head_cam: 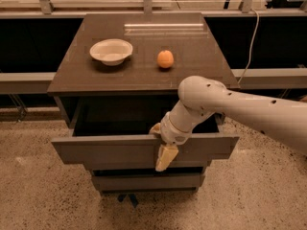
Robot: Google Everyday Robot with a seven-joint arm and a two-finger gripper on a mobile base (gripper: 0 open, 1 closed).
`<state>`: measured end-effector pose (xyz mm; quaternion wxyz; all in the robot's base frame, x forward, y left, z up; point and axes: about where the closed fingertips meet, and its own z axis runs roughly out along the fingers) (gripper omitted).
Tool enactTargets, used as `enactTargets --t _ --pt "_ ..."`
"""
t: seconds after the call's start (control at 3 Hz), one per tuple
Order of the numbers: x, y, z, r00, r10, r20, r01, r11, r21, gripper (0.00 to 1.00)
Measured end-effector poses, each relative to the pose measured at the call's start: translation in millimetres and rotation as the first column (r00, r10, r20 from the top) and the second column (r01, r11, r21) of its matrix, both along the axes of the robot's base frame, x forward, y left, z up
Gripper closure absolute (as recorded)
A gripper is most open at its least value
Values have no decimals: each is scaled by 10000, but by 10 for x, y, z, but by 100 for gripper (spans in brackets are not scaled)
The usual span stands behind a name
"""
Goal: Open top drawer
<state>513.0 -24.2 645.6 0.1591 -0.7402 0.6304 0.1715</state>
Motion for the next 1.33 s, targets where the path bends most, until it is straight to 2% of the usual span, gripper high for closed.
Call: enactTargets --t 0.33,0.67,1.0,1.33 --pt "0 0 13 10000 0 0 0 10000 0 29" --pt "-352 102 264 9995 217 244 -223 9995 230 28" --pt "-458 139 345 9989 341 332 -347 9992 175 3" --pt "-462 141 346 9988 350 331 -355 9992 172 0"
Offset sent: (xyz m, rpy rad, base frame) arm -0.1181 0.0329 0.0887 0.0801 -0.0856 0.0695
